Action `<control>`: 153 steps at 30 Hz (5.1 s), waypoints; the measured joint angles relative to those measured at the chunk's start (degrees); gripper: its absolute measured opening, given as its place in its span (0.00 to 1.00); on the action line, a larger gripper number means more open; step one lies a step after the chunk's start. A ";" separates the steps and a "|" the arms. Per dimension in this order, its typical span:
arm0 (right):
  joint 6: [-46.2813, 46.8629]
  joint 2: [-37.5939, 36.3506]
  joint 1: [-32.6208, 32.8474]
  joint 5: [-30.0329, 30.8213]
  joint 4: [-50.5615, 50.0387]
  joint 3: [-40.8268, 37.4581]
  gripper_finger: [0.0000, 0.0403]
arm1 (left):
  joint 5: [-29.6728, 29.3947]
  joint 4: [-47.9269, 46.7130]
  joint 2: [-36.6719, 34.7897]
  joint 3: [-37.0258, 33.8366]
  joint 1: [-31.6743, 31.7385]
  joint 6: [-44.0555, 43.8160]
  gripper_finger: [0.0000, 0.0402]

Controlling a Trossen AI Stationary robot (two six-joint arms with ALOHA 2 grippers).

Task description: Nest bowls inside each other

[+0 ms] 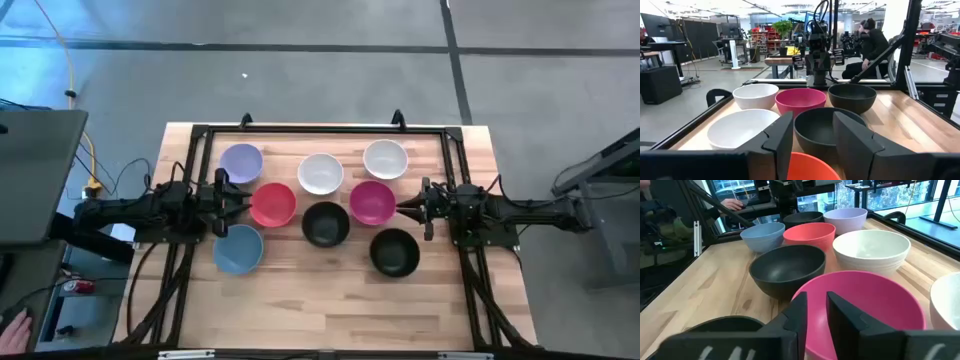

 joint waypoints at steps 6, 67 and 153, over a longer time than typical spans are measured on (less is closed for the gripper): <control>0.00 0.00 0.00 0.00 0.02 0.00 0.16 | 0.00 0.01 0.01 0.00 -0.01 0.00 0.32; 0.00 0.00 -0.02 0.00 0.00 -0.02 0.16 | 0.00 0.00 0.00 0.00 0.00 0.00 0.32; -3.49 63.67 -34.44 11.63 -63.73 77.94 0.16 | -0.04 3.28 0.01 0.00 -0.01 -5.98 0.32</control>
